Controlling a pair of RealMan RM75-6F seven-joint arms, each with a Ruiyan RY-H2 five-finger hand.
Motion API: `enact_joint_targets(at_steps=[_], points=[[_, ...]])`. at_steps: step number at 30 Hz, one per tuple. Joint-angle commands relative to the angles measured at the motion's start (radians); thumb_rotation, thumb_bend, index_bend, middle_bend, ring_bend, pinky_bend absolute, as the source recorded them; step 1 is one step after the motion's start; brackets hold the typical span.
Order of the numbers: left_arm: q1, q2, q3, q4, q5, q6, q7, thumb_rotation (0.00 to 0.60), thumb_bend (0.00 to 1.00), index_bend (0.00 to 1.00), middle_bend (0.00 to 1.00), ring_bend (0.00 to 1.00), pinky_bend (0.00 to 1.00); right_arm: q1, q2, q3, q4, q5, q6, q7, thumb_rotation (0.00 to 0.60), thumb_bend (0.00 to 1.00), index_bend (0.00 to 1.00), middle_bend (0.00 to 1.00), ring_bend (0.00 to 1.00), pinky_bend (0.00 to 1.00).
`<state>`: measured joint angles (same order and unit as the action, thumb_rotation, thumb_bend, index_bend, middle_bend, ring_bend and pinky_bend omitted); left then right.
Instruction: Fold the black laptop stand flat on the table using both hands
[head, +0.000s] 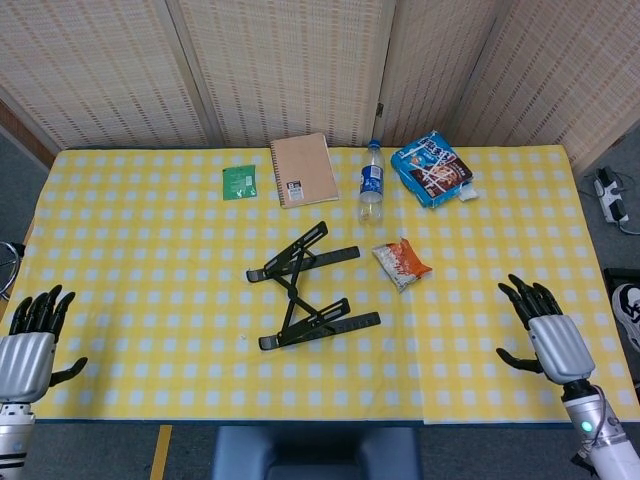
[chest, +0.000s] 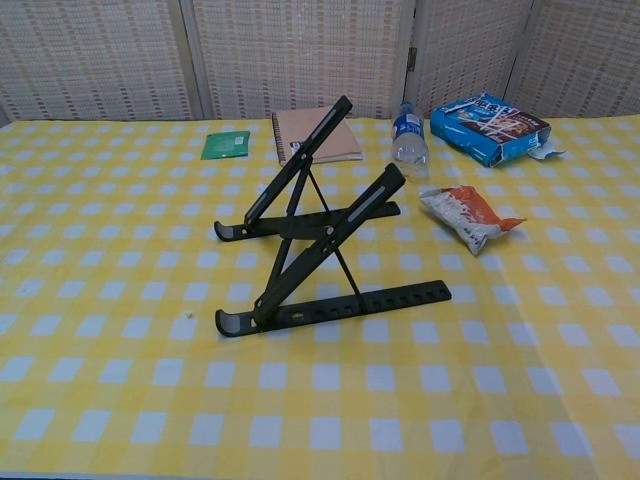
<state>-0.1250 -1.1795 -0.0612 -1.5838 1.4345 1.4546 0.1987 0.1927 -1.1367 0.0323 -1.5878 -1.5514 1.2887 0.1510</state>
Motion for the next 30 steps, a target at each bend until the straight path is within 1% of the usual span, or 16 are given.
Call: enact_joint_targets(at_steps=[1,4,9,13,15,17,19,20,21,22,23,24,25,26,27,30], points=[[-0.002,-0.003,0.000,0.001,-0.004,-0.006,0.003,0.600,0.20,0.09,0.03,0.01,0.00,0.040,-0.019,0.004,0.024,0.004,-0.054,0.059,0.600,0.45,0.00,0.00,0.09,0.00],[-0.005,-0.004,0.000,0.001,-0.007,-0.012,0.004,0.600,0.20,0.09,0.03,0.01,0.00,0.074,-0.044,0.014,0.050,0.023,-0.106,0.109,0.600,0.58,0.00,0.00,0.09,0.00],[-0.007,-0.007,0.001,0.001,-0.004,-0.014,0.004,0.600,0.20,0.09,0.03,0.02,0.00,0.150,-0.074,0.011,0.075,0.004,-0.211,0.246,0.600,0.67,0.00,0.00,0.09,0.00],[-0.002,-0.006,0.004,0.002,-0.002,-0.009,-0.001,0.600,0.20,0.10,0.03,0.02,0.00,0.210,-0.092,0.008,0.097,-0.025,-0.273,0.390,0.600,0.71,0.00,0.02,0.10,0.00],[0.001,-0.006,0.006,0.003,-0.001,-0.005,-0.002,0.600,0.20,0.10,0.03,0.02,0.00,0.237,-0.108,0.016,0.109,-0.031,-0.289,0.445,0.600,0.71,0.00,0.07,0.14,0.00],[0.004,-0.008,0.008,0.004,0.000,-0.002,-0.006,0.600,0.20,0.10,0.03,0.02,0.00,0.267,-0.124,0.025,0.109,-0.030,-0.311,0.493,0.600,0.70,0.00,0.11,0.16,0.00],[0.005,-0.009,0.010,0.005,0.002,0.000,-0.008,0.600,0.20,0.10,0.03,0.02,0.00,0.295,-0.135,0.031,0.105,-0.030,-0.335,0.533,0.600,0.59,0.00,0.11,0.17,0.00],[0.006,-0.010,0.010,0.006,0.003,0.000,-0.009,0.600,0.20,0.10,0.03,0.02,0.00,0.310,-0.139,0.035,0.100,-0.026,-0.352,0.559,0.599,0.46,0.00,0.11,0.16,0.00],[0.006,-0.010,0.011,0.007,0.005,0.000,-0.010,0.600,0.20,0.10,0.03,0.02,0.00,0.330,-0.144,0.042,0.092,-0.017,-0.376,0.595,0.585,0.36,0.00,0.10,0.15,0.00],[0.007,-0.010,0.012,0.007,0.005,0.001,-0.011,0.600,0.20,0.10,0.03,0.02,0.00,0.344,-0.149,0.050,0.086,-0.007,-0.392,0.623,0.569,0.33,0.00,0.10,0.15,0.00],[0.008,-0.009,0.012,0.007,0.006,0.003,-0.012,0.600,0.20,0.10,0.03,0.02,0.00,0.363,-0.154,0.060,0.079,0.006,-0.415,0.661,0.536,0.30,0.00,0.09,0.13,0.00],[0.009,-0.008,0.011,0.008,0.007,0.005,-0.014,0.600,0.20,0.10,0.03,0.02,0.00,0.377,-0.158,0.068,0.075,0.017,-0.432,0.687,0.483,0.28,0.00,0.08,0.12,0.00],[0.010,-0.007,0.012,0.008,0.007,0.006,-0.016,0.600,0.20,0.10,0.03,0.02,0.00,0.390,-0.163,0.077,0.072,0.027,-0.446,0.711,0.446,0.26,0.00,0.07,0.11,0.00],[0.011,-0.007,0.012,0.009,0.007,0.008,-0.017,0.600,0.20,0.10,0.03,0.02,0.00,0.403,-0.170,0.085,0.073,0.037,-0.460,0.731,0.420,0.25,0.00,0.07,0.10,0.00],[0.013,-0.006,0.013,0.009,0.008,0.010,-0.019,0.600,0.20,0.10,0.03,0.02,0.00,0.420,-0.179,0.096,0.078,0.052,-0.479,0.752,0.396,0.24,0.00,0.06,0.09,0.00],[0.016,-0.006,0.015,0.011,0.007,0.011,-0.023,0.600,0.20,0.10,0.03,0.02,0.00,0.452,-0.210,0.124,0.100,0.093,-0.512,0.784,0.360,0.22,0.00,0.03,0.07,0.00]])
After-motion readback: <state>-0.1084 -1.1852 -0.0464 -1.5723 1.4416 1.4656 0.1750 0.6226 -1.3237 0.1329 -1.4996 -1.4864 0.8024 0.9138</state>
